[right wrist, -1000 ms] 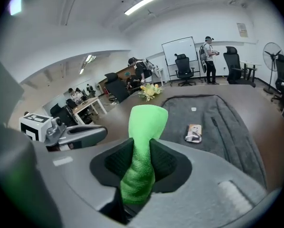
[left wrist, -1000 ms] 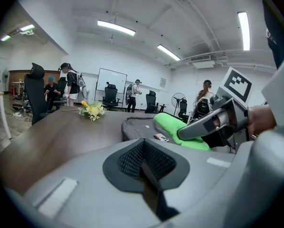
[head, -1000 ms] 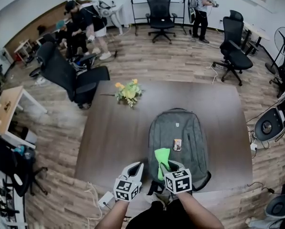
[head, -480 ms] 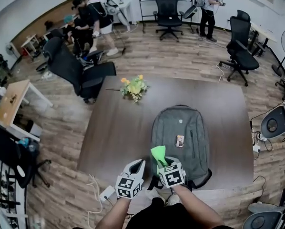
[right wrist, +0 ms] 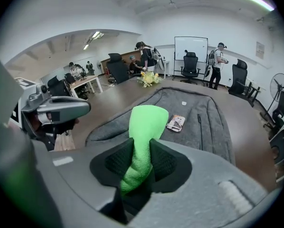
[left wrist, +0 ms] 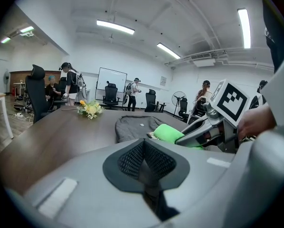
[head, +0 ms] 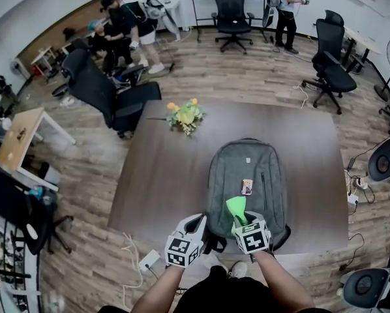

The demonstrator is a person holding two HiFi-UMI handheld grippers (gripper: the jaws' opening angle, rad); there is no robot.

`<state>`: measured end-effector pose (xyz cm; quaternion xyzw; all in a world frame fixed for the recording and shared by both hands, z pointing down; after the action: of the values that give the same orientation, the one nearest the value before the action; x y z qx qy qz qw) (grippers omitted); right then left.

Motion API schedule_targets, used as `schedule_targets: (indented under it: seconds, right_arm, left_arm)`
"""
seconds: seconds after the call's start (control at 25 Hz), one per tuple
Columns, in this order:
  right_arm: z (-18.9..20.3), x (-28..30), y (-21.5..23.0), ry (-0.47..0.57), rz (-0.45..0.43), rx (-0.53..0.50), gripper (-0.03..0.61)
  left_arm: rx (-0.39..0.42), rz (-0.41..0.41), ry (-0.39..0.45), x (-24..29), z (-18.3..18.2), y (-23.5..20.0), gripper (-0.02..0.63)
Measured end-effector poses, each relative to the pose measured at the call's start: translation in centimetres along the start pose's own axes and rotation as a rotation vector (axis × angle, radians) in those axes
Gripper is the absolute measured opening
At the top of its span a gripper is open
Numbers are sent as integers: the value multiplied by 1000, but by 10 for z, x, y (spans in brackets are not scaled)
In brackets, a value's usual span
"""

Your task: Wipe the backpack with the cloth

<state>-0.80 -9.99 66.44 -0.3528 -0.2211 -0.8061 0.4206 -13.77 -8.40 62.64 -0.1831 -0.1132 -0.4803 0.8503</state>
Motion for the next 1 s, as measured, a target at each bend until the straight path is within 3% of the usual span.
schedule_targets:
  seconds: [1.0]
  right_arm:
    - [42,-58,90,20,203,66,107]
  left_arm:
    - [39,34,2,2,-5,33,20]
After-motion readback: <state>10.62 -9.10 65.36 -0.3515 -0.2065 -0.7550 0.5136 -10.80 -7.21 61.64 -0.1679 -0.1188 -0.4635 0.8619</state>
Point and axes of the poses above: the fingertips, and each gripper's own axes: x forward along the fingers, y to its right, z out of its underside, the point moved 1 cm from there along -x, backward along the fingers, and after that the axes turned 2 degrees about -x, right-handed, at the moved point
